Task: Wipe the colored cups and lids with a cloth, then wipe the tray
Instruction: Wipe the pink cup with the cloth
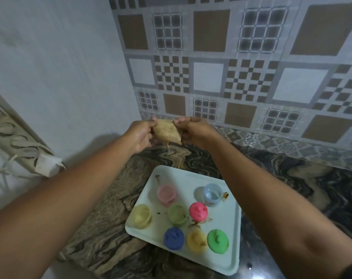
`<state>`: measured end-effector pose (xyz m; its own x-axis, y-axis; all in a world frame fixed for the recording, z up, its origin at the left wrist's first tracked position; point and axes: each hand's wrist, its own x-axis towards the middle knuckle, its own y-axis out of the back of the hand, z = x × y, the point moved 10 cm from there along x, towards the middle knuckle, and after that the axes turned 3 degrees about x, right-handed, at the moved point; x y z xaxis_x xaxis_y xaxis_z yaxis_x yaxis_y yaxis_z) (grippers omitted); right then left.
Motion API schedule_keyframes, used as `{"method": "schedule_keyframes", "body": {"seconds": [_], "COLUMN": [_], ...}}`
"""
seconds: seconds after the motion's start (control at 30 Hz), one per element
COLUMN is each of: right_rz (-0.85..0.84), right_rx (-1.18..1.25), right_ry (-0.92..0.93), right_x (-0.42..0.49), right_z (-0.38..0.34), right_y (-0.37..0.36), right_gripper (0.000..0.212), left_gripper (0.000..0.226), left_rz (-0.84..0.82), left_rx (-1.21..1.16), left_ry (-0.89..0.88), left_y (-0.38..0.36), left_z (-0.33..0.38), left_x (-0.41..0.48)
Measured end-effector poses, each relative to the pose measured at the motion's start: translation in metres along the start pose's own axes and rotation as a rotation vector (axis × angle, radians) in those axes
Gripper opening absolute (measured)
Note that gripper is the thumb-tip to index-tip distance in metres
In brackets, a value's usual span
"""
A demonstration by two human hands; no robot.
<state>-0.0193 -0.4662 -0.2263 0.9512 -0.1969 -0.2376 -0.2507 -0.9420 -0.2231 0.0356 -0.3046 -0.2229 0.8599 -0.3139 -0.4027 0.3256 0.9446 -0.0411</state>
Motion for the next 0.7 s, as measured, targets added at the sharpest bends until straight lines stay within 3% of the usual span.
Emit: {"method": "schedule_keyframes", "body": {"seconds": [0.07, 0.27, 0.37, 0.47, 0.6, 0.7], "right_rz": [0.036, 0.104, 0.103, 0.202, 0.371, 0.394], "right_rx": [0.031, 0.001, 0.04, 0.06, -0.093, -0.283], "right_ry": [0.031, 0.088, 0.068, 0.061, 0.126, 0.169], "right_x": [0.0, -0.001, -0.002, -0.004, -0.012, -0.02], "right_z": [-0.001, 0.003, 0.007, 0.012, 0.009, 0.008], "right_y": [0.001, -0.002, -0.008, -0.009, -0.004, -0.008], "right_gripper": [0.004, 0.011, 0.033, 0.04, 0.05, 0.036], "left_gripper": [0.032, 0.032, 0.035, 0.033, 0.062, 0.035], "left_rz": [-0.003, -0.077, -0.138, -0.131, -0.042, -0.122], "left_rx": [0.045, 0.05, 0.023, 0.075, 0.297, 0.496], "left_ry": [0.007, 0.017, -0.027, -0.082, -0.175, -0.294], "left_y": [0.004, 0.011, 0.016, 0.025, 0.045, 0.041], "left_z": [-0.005, -0.008, -0.004, -0.001, -0.001, 0.0], "left_x": [0.002, 0.005, 0.009, 0.006, 0.01, 0.009]}}
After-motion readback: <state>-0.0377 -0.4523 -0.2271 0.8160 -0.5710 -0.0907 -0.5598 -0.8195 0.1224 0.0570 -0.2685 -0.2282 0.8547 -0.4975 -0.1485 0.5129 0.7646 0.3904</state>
